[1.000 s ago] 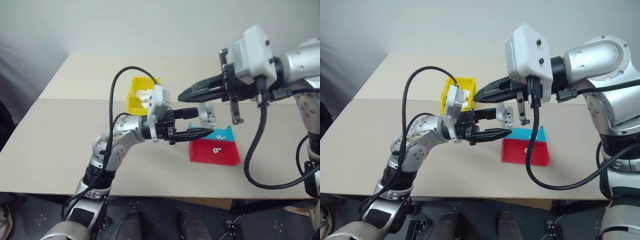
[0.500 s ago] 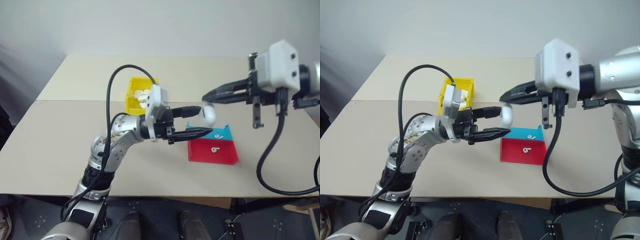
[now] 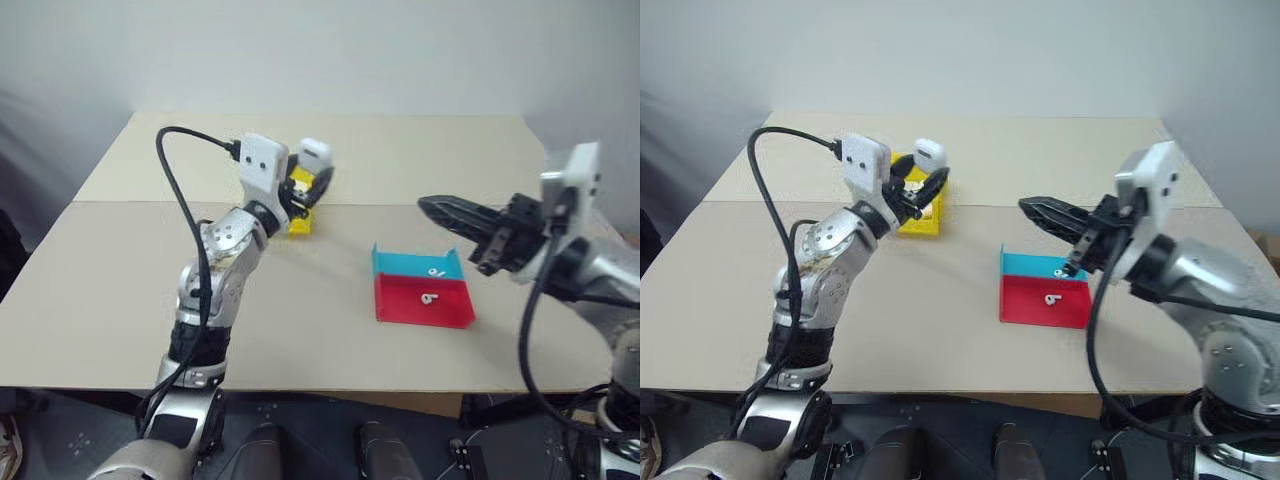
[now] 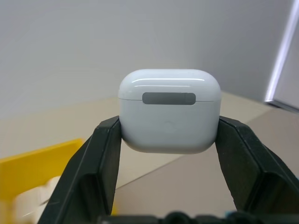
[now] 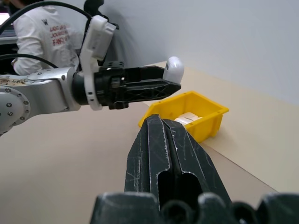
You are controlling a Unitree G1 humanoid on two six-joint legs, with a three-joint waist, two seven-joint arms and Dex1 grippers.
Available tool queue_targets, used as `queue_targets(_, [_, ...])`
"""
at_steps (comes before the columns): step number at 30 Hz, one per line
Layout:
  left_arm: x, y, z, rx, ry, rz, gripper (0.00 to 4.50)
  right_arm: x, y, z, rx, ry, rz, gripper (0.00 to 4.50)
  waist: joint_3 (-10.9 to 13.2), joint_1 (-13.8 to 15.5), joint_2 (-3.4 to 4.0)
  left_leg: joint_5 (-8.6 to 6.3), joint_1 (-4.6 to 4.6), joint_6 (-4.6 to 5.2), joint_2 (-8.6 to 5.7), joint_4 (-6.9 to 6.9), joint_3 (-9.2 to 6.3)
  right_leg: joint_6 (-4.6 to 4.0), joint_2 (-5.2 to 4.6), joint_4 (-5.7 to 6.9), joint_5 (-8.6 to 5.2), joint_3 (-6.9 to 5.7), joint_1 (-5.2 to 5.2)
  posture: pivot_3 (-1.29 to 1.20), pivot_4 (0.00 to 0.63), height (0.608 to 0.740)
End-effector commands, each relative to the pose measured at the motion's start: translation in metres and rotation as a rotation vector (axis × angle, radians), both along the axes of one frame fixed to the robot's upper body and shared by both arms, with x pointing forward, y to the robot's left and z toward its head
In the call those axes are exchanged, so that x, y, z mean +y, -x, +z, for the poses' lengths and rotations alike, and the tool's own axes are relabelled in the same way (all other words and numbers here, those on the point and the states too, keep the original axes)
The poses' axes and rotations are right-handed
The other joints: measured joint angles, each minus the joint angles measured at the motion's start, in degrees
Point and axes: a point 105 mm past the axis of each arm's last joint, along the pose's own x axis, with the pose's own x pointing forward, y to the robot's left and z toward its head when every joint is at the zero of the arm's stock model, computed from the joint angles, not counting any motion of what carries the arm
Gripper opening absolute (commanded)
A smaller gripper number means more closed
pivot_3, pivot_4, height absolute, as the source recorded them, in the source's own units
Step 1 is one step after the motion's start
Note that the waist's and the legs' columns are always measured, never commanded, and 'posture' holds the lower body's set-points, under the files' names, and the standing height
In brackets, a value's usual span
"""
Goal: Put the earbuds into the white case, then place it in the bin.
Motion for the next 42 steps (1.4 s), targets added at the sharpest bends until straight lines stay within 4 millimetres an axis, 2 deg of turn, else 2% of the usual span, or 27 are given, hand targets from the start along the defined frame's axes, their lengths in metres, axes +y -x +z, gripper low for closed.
queue_targets(1, [0.022, -0.022, 0.003, 0.027, -0.041, 0.21, 2.75, 0.008, 0.0, 0.006, -0.051, 0.031, -0.035, 0.06, 0.0, 0.1, 0.0, 0.0, -0.03, 0.0, -0.01, 0.0, -0.01, -0.02, -0.01, -0.01, 0.01, -0.02, 0.0, 0.0, 0.15, 0.74])
queue_targets(4, [0.03, -0.036, -0.001, 0.071, -0.036, 0.288, 2.75, 0.011, -0.001, 0.002, -0.052, 0.071, -0.049, 0.06, 0.0, 0.1, 0.0, 0.0, -0.1, 0.0, -0.03, -0.02, -0.01, -0.08, -0.03, -0.08, 0.05, -0.03, -0.03, 0.0, 0.15, 0.74])
queue_targets(8, [0.024, -0.057, -0.013, 0.13, -0.077, 0.299, 2.75, 0.013, 0.003, 0.0, -0.057, 0.083, -0.041, 0.06, 0.0, 0.4, -0.01, 0.0, -0.2, 0.0, -0.03, -0.05, -0.02, -0.23, -0.05, -0.17, 0.15, -0.11, -0.07, 0.0, 0.15, 0.74])
queue_targets(12, [0.018, -0.067, -0.025, 0.174, -0.09, 0.272, 2.75, 0.015, 0.005, -0.003, -0.058, 0.098, -0.037, 0.06, 0.0, 0.5, -0.02, -0.01, -0.22, 0.0, -0.04, -0.05, -0.04, -0.24, -0.06, -0.18, 0.15, -0.14, -0.07, 0.0, 0.15, 0.74])
queue_targets(14, [0.015, -0.07, -0.031, 0.172, -0.12, 0.265, 3.48, 0.015, 0.006, -0.006, -0.058, 0.114, -0.036, 0.0, 0.0, 0.5, -0.02, -0.01, -0.22, 0.0, -0.03, -0.06, -0.04, -0.24, -0.05, -0.18, 0.15, -0.15, -0.07, 0.0, 0.15, 0.74])
queue_targets(17, [0.012, -0.07, -0.037, 0.185, -0.122, 0.247, 4.36, 0.013, 0.008, -0.006, -0.065, 0.124, -0.039, 0.0, 0.0, 0.3, -0.02, -0.01, -0.22, 0.0, -0.03, -0.06, -0.04, -0.24, -0.06, -0.18, 0.15, -0.15, -0.07, 0.0, 0.15, 0.74])
queue_targets(18, [0.013, -0.07, -0.038, 0.184, -0.117, 0.248, 4.47, 0.012, 0.008, -0.005, -0.067, 0.121, -0.04, 0.0, 0.0, 0.2, -0.03, -0.01, -0.23, 0.0, -0.03, -0.06, -0.04, -0.24, -0.06, -0.18, 0.15, -0.15, -0.07, 0.0, 0.15, 0.74])
queue_targets(23, [0.021, -0.063, -0.027, 0.109, -0.054, 0.21, 4.47, 0.01, 0.007, -0.006, -0.066, 0.121, -0.04, 0.0, 0.0, 0.1, -0.02, -0.01, -0.2, 0.0, -0.02, -0.07, -0.05, -0.25, -0.06, -0.15, 0.16, -0.15, -0.07, 0.0, 0.15, 0.74])
queue_targets(27, [0.029, -0.041, -0.016, 0.041, 0.007, 0.079, 4.47, 0.01, 0.005, -0.013, -0.059, 0.137, -0.047, 0.0, 0.0, -0.1, -0.01, -0.01, -0.19, -0.01, -0.01, -0.09, -0.03, -0.26, -0.06, -0.13, 0.16, -0.12, -0.08, 0.0, 0.15, 0.74])
queue_targets(29, [0.032, -0.023, -0.014, 0.006, -0.004, -0.006, 4.47, 0.01, 0.001, -0.024, -0.064, 0.173, -0.071, 0.0, 0.0, -0.1, -0.01, 0.0, -0.19, -0.01, -0.01, -0.08, -0.03, -0.26, -0.06, -0.09, 0.16, -0.12, -0.1, 0.0, 0.15, 0.74])
queue_targets(35, [0.044, 0.053, -0.017, -0.055, -0.088, -0.292, 4.47, 0.007, -0.002, -0.051, -0.042, 0.221, -0.048, 0.0, 0.0, -0.2, 0.01, 0.0, -0.13, -0.02, 0.02, -0.07, 0.01, -0.27, -0.06, -0.07, 0.16, -0.09, -0.07, 0.0, 0.15, 0.74])
queue_targets(37, [0.052, 0.08, -0.024, -0.045, -0.14, -0.349, 4.47, 0.008, 0.0, -0.056, -0.02, 0.208, -0.001, 0.0, 0.0, -0.3, 0.0, 0.0, -0.1, -0.02, 0.03, -0.07, 0.03, -0.28, -0.06, -0.04, 0.15, -0.07, -0.09, 0.0, 0.15, 0.74])
queue_targets(42, [0.055, 0.13, -0.025, -0.064, -0.18, -0.461, 4.47, 0.011, 0.008, -0.058, -0.036, 0.204, 0.15, 0.0, 0.0, 0.0, 0.0, 0.0, 0.05, -0.02, 0.08, -0.05, 0.05, -0.13, -0.06, 0.01, -0.07, -0.1, 0.01, 0.0, 0.15, 0.74])
